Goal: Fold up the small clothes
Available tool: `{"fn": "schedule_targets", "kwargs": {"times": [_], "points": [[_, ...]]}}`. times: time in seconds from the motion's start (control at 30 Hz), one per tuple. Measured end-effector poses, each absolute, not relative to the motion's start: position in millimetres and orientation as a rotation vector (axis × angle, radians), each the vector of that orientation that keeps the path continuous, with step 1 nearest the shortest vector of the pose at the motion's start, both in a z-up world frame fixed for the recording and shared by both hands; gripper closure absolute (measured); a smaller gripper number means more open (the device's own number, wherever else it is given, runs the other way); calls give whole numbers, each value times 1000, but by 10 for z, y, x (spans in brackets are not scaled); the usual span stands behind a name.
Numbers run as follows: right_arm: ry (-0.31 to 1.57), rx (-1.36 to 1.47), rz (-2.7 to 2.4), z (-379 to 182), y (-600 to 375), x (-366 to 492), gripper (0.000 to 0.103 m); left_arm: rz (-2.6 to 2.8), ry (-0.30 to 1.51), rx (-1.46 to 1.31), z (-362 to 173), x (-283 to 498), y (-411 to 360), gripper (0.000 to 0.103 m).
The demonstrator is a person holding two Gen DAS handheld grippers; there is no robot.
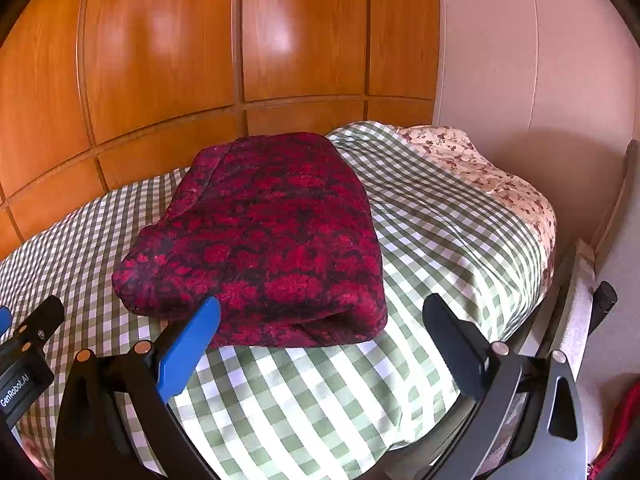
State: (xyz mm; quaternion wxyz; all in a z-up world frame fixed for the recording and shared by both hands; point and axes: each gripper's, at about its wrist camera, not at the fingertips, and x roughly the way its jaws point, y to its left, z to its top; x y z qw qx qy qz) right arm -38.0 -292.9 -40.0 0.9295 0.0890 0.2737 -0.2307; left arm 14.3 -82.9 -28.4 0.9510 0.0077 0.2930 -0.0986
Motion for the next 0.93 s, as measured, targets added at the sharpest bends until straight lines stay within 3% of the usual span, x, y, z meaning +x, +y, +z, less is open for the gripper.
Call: {"fn": "schedule_targets", "kwargs": {"times": [0.6, 0.93], "points": [[537, 178, -470, -406, -2935, -393, 2, -200, 597, 44, -297, 137, -839, 4], [489, 249, -458, -245, -3179, -417, 2, -243, 690, 30, -458, 313, -789, 4]]}}
